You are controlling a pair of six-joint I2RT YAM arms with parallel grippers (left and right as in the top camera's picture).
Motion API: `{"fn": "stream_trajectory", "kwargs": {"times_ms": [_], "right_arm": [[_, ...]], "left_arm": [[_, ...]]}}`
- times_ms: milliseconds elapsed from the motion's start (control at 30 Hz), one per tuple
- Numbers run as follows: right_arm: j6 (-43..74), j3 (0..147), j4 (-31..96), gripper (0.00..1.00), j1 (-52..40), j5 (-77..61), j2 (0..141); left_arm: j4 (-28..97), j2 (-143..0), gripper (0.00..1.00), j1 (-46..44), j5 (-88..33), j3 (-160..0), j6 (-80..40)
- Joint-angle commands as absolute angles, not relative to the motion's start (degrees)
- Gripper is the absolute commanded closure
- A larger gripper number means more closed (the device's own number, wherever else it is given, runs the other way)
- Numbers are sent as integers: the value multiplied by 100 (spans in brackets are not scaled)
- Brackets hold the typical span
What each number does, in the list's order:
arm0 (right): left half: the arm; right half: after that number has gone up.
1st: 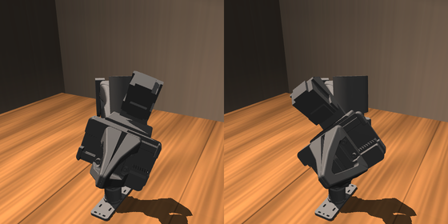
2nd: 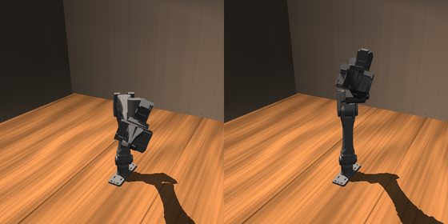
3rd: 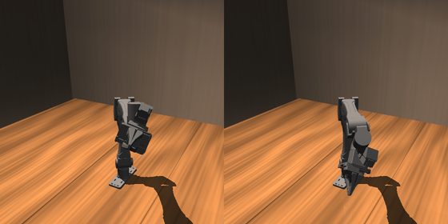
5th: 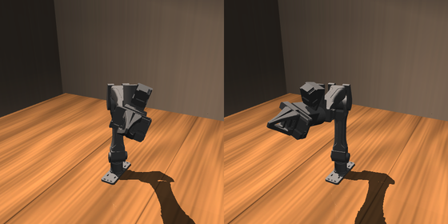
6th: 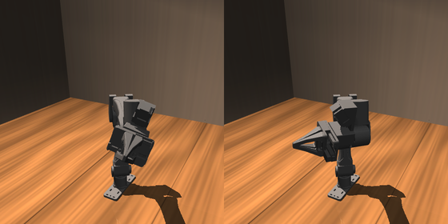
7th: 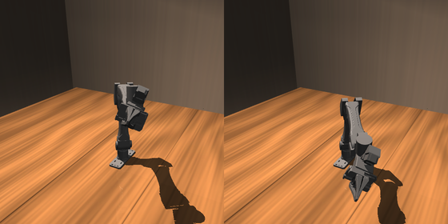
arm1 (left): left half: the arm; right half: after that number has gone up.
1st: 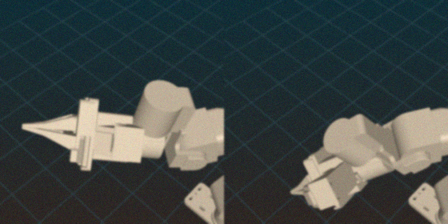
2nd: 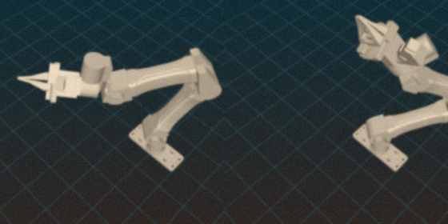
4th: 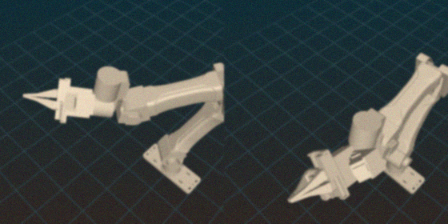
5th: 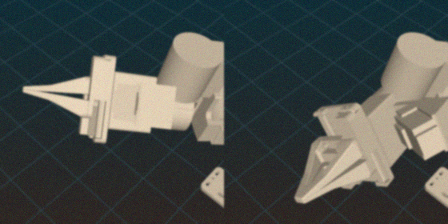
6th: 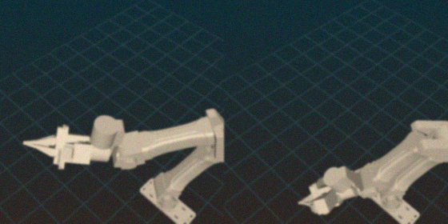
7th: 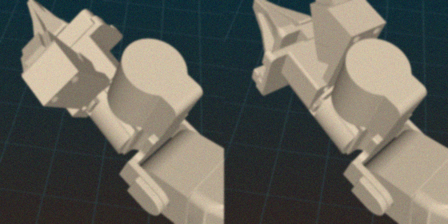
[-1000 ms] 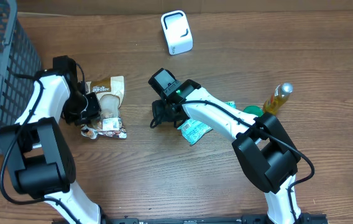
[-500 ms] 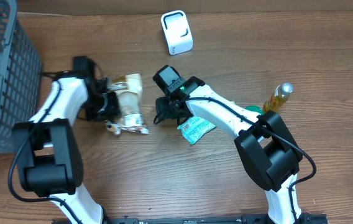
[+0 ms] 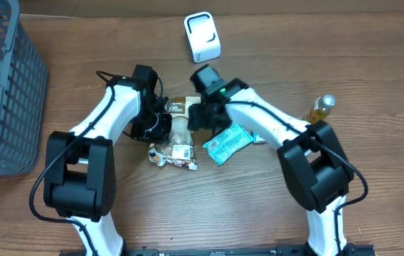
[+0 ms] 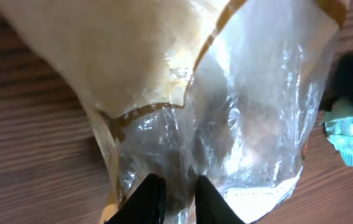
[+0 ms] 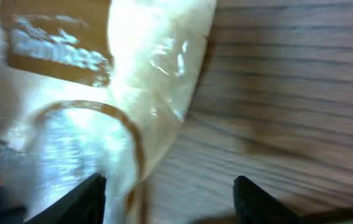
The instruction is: Scan the item barcode
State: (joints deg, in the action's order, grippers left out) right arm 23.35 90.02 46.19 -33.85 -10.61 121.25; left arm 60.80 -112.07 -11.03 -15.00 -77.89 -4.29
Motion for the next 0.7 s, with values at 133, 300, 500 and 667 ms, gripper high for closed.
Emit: {"fn": "stream_trajectory", "kwargs": {"times_ms": [133, 300, 500, 667], "right_arm": [[1450, 9220, 4355, 62, -2543, -3415, 11865], [1420, 9098, 4150, 95, -2679, -3232, 11874], [1341, 8962, 3691, 96, -2969, -2788, 11922], [1369, 8962, 3481, 96, -3144, -2333, 11977]], "left_arm": [[7057, -11312, 81, -926, -1859, -9041, -270], [7437, -11314, 96, -967, -2222, -8868, -250], [7616, -11314, 96, -978, -2180, -8259, -252], [7122, -11314, 96, -961, -1863, -7666, -534]]}}
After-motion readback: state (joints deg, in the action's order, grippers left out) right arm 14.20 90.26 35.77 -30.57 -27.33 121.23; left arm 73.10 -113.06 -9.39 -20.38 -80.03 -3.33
